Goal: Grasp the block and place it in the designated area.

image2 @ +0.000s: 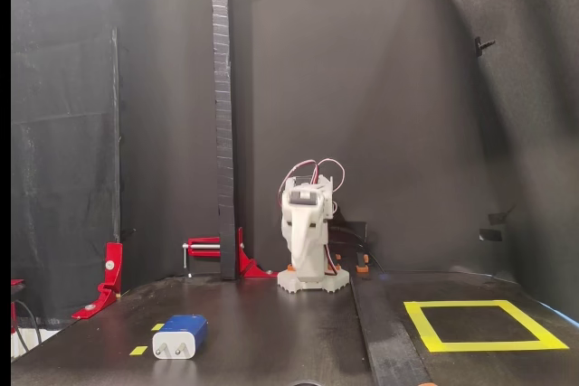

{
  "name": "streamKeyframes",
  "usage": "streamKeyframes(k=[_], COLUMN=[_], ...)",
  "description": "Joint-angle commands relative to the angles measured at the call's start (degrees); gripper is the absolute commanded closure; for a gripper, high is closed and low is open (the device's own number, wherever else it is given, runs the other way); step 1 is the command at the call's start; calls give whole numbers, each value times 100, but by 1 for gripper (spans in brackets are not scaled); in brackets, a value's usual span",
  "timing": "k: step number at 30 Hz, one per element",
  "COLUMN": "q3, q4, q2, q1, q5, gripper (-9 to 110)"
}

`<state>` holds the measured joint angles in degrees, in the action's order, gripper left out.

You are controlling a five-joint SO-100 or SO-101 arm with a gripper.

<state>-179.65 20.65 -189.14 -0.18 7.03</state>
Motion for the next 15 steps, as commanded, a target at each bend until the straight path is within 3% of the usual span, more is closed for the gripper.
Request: streamKeyframes(k=[1,15], q3=[-35,-35], q4=[-562,-2496], q2=[-35,-35], q1=[9,9], q5=[44,44], gripper=[101,101])
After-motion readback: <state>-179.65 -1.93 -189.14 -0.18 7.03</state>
